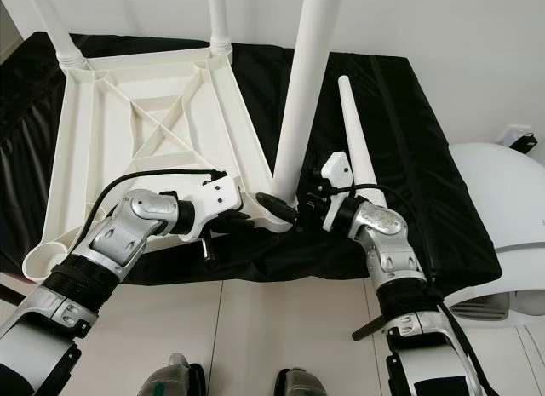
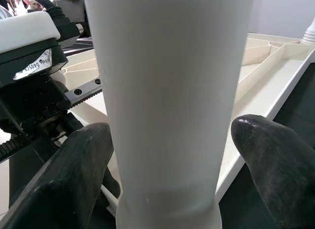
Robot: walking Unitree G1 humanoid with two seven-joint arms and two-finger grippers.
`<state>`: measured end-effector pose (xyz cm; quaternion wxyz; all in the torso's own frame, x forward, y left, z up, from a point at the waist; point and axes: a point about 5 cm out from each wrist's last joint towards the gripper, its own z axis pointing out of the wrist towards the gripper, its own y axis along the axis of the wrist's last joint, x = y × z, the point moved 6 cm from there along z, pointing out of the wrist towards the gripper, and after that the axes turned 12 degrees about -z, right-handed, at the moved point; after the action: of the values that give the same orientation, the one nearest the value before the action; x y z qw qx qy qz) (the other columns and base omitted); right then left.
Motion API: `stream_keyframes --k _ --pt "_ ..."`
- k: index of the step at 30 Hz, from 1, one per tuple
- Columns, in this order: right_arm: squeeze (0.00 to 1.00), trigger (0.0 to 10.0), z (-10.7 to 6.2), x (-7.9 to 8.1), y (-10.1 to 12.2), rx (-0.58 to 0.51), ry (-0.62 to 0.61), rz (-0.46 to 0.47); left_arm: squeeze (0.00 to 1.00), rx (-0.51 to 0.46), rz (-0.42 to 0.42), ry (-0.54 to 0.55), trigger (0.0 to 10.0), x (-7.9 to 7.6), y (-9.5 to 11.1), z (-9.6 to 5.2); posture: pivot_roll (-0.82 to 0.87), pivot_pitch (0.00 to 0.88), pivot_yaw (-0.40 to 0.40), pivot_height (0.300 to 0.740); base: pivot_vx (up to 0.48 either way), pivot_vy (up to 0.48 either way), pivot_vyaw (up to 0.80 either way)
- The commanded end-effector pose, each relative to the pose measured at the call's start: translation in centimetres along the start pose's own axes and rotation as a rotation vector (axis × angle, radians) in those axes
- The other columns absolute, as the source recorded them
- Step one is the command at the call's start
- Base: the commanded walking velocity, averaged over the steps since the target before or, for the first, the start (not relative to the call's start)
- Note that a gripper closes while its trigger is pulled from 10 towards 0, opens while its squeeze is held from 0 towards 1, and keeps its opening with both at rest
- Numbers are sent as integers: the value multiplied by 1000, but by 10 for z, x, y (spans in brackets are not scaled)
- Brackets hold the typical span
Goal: Building children table
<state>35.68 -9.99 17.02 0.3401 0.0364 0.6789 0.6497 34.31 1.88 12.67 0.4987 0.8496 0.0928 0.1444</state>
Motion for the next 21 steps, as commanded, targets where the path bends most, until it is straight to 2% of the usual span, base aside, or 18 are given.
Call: stream_keyframes --k 1,13,14,16,17,18,19,20,21 --pt "0 10000 3 4 -3 3 16 -1 0 28 16 -21 10000 -5 -3 3 27 116 -18 740 0 0 0" --pt "0 10000 4 6 -6 -7 21 11 0 33 18 -21 10000 -5 -2 2 29 129 -13 740 0 0 0" --pt "0 6706 3 6 -7 -3 20 10 0 34 17 -21 10000 -5 -3 2 29 130 -12 740 0 0 0" --pt "0 6706 3 6 -7 -3 20 10 0 34 17 -21 10000 -5 -3 2 29 130 -12 740 0 0 0" --pt "0 3922 2 5 -6 -5 15 12 0 35 16 -23 10000 -6 -3 2 28 133 -10 740 0 0 0" --pt "0 3922 2 5 -6 -5 15 12 0 35 16 -23 10000 -6 -3 2 28 133 -10 740 0 0 0" --pt "0 1373 1 3 -6 -5 10 12 0 35 14 -24 10000 -6 -3 2 28 133 -10 740 0 0 0" --pt "0 1373 1 3 -6 -5 10 12 0 35 14 -24 10000 -6 -3 2 28 133 -10 740 0 0 0" --pt "0 2000 1 2 -6 -5 6 12 0 36 13 -25 10000 -6 -3 2 26 134 -9 740 0 0 0"
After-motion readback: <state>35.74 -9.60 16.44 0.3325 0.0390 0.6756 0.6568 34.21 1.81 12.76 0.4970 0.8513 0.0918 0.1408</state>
